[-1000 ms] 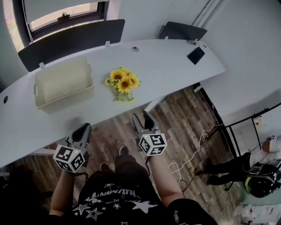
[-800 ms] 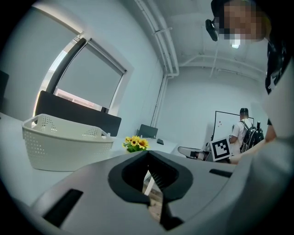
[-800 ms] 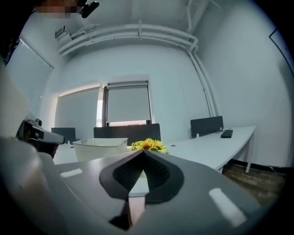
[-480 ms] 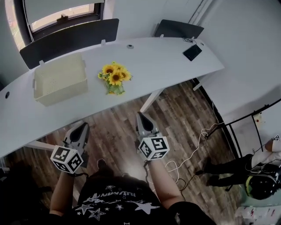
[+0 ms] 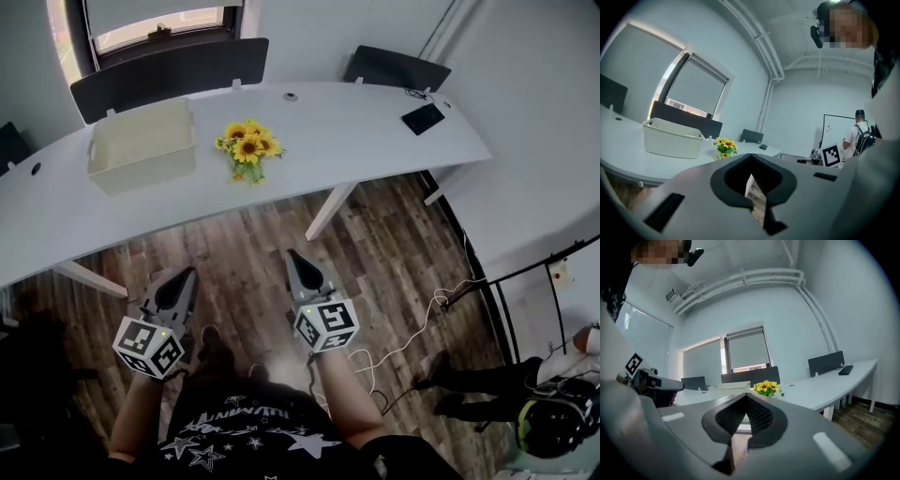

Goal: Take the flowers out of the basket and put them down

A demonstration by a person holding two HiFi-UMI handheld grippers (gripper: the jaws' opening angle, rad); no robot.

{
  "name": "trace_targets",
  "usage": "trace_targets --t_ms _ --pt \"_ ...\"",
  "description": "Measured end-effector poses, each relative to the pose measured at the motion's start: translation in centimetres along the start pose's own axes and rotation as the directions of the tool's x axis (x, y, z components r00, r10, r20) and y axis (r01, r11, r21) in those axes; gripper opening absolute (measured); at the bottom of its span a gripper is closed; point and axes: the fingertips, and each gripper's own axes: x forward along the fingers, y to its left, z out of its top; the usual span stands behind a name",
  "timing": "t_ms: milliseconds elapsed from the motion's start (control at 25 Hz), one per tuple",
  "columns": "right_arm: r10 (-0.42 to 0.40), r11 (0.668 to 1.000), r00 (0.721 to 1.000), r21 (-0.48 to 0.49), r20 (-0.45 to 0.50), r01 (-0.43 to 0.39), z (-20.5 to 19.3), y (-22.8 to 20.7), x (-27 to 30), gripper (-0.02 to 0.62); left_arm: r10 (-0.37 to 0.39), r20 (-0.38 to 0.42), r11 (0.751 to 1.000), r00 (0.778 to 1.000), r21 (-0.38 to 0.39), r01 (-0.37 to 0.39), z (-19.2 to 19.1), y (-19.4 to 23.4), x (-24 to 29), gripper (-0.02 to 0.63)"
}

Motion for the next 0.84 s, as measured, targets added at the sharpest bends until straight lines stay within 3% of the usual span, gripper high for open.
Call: trace_targets --t_ms 240,520,680,840 --pt "0.097 0.995 0.994 -0.008 -0.042 -0.098 -1.9 3.0 -2.2 0.002 0.068 -0.005 0.994 0.998 0.09 -0.067 -0.6 -3.3 -3.3 0.009" --pt "0.142 0.99 0.988 0.02 -0.059 -0.141 -3.2 4.6 -4.4 0.002 0.136 -0.009 0.986 0.991 0.101 -0.134 -1.5 -5.2 -5.9 0.009" --pt "0.138 0.99 0.989 0.014 -0.048 -0.138 -3.0 5.4 -5.5 0.002 0.122 -0.005 0.981 0.992 0.155 -0.12 -1.7 -6.3 -7.4 0.009" --pt "0.124 0.992 0.991 0.005 -0.045 -0.124 -2.8 6.4 -6.8 0.002 0.103 0.016 0.981 0.995 0.162 -0.104 -0.8 -7.5 -9.1 0.009"
